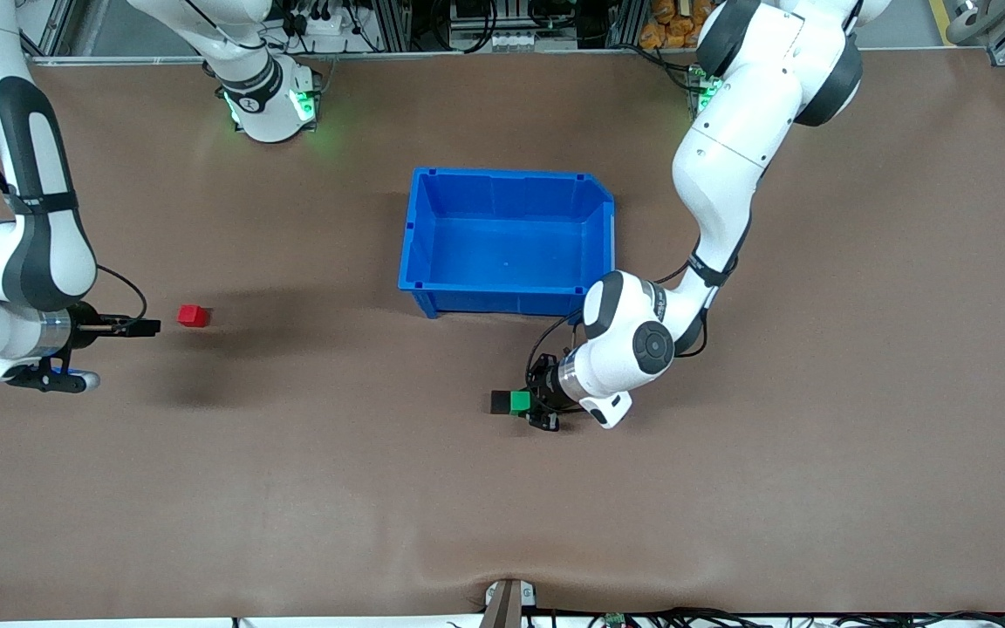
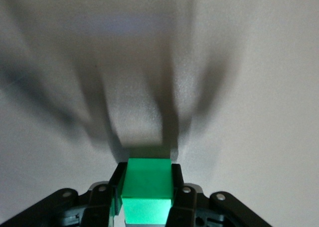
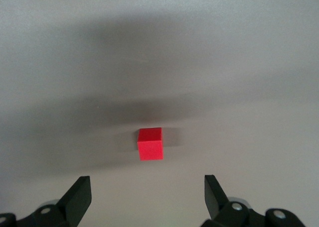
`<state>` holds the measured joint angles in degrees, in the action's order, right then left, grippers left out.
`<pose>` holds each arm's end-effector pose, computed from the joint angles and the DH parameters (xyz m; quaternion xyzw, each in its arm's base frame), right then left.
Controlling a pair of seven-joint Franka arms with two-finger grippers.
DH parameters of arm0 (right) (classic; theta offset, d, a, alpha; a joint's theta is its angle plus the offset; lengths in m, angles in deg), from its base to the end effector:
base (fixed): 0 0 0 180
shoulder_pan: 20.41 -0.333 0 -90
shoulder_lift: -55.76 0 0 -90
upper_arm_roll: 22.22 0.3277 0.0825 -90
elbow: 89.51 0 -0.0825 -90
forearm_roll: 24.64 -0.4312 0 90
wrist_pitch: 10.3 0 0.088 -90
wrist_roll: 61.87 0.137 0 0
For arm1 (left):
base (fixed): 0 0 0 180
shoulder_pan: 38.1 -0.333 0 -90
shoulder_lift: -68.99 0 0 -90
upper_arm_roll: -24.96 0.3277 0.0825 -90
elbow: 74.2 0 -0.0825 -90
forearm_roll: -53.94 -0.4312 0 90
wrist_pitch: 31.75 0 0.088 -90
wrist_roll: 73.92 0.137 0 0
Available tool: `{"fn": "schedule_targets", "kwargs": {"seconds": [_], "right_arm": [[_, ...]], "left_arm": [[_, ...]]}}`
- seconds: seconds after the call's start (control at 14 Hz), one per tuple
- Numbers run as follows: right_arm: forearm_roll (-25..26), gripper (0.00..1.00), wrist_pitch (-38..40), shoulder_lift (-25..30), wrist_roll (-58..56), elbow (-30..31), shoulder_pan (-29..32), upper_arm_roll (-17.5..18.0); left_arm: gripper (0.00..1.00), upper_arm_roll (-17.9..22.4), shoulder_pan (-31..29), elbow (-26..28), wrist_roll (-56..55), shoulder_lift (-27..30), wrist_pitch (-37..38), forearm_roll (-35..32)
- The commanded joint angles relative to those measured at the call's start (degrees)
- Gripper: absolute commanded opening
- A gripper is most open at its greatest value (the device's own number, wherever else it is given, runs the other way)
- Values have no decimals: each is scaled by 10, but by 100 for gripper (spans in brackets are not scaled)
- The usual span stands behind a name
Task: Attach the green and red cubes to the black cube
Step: 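Lower the green cube beside the black cube with the left gripper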
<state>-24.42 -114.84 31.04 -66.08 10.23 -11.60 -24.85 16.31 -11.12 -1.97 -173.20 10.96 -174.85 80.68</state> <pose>0.6375 -0.1281 0.2617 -0.9830 0.0609 0.1727 0.0121 0.6829 -0.4592 0.1145 0.6954 0.6766 -0.1589 0.1829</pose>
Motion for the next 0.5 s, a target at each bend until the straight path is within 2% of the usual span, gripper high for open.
{"fn": "schedule_targets", "kwargs": {"seconds": [0.0,0.14,0.29,0.36,0.43], "right_arm": [[0,100,-4,-7,1,2,13,11],[0,100,-7,-12,2,2,15,11],[-1,100,-14,-16,1,2,17,11],[-1,100,-15,-19,1,2,17,12],[-1,100,-16,-20,1,2,17,12]], "left_arm": [[7,8,13,-12,-4,-6,2,-20],[9,7,13,-11,-5,-2,4,-36],[37,7,13,-11,-5,-1,4,-51],[71,7,13,-11,-4,0,5,-54],[100,8,15,-11,-4,0,13,-61]]}}
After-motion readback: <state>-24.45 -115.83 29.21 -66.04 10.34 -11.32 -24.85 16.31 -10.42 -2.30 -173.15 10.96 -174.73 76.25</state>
